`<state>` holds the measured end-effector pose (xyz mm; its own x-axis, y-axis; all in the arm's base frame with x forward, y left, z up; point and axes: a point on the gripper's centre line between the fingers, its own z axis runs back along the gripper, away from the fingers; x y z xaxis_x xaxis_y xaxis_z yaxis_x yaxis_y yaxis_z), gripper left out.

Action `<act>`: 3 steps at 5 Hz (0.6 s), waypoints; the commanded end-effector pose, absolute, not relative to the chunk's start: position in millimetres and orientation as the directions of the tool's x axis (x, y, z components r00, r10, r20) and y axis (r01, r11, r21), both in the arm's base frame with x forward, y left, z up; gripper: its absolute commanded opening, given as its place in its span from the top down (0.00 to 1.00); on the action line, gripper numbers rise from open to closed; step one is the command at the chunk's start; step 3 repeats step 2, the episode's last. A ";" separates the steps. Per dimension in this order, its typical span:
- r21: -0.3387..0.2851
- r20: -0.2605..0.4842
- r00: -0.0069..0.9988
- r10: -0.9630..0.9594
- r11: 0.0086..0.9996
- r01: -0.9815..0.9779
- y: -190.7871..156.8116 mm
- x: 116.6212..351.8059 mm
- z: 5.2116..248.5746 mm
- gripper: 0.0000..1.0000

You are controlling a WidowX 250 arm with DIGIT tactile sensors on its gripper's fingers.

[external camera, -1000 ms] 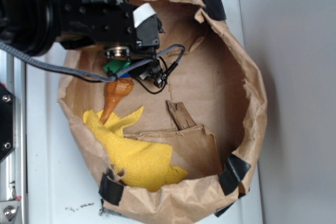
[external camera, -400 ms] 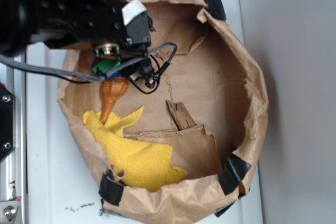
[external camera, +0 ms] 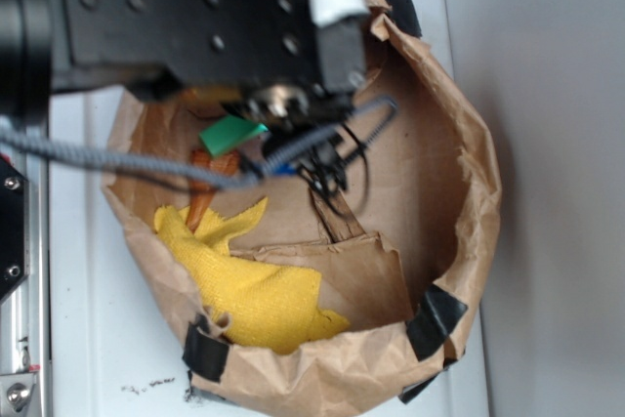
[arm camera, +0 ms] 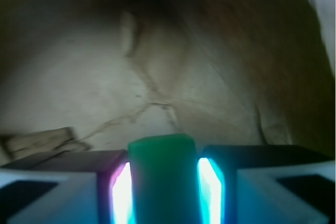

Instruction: Grab the green block.

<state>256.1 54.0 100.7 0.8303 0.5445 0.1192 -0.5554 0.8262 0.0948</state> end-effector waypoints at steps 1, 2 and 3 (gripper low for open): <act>0.002 0.286 0.889 0.357 0.928 -0.373 12.1 251.4 159.7 1.00; 0.063 0.335 0.870 0.363 0.912 -0.405 0.7 251.0 162.1 1.00; 0.063 0.335 0.870 0.363 0.912 -0.405 0.7 251.0 162.1 1.00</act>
